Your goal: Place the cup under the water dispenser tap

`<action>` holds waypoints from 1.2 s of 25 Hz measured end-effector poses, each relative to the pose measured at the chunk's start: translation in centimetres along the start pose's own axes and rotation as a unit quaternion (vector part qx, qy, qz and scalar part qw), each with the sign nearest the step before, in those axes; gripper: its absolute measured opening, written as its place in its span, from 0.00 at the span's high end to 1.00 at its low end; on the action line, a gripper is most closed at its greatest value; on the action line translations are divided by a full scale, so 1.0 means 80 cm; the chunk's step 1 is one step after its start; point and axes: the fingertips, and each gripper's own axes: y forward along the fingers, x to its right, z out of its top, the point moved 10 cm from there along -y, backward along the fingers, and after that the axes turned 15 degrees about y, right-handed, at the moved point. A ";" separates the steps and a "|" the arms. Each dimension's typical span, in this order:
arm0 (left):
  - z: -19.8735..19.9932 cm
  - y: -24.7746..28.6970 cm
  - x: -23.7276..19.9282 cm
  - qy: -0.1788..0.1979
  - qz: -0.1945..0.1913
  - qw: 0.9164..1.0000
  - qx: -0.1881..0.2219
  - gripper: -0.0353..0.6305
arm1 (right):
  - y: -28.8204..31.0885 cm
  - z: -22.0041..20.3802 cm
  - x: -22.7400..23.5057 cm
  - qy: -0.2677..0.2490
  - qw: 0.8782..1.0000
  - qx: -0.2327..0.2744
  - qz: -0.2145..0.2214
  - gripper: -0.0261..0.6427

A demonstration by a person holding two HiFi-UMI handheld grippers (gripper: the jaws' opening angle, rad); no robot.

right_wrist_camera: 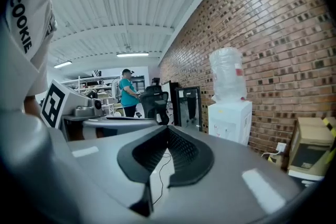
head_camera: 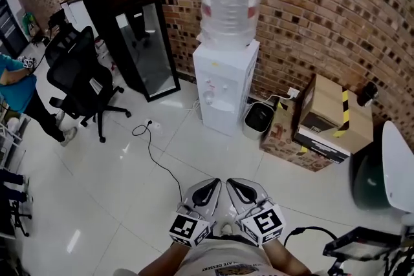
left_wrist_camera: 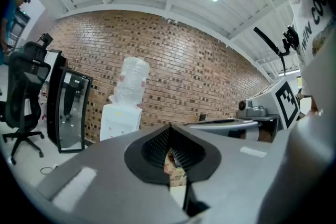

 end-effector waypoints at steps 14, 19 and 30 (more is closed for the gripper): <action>0.020 -0.039 0.005 0.015 -0.012 1.000 0.015 0.96 | -0.016 -0.006 -0.042 0.000 1.000 0.013 -0.008 0.95; 0.022 -0.050 -0.005 0.017 -0.006 1.000 0.013 0.96 | -0.010 -0.012 -0.053 -0.005 1.000 0.008 -0.007 0.95; 0.017 -0.054 0.004 0.014 -0.026 0.999 0.018 0.96 | -0.016 -0.015 -0.057 -0.005 1.000 0.014 -0.021 0.95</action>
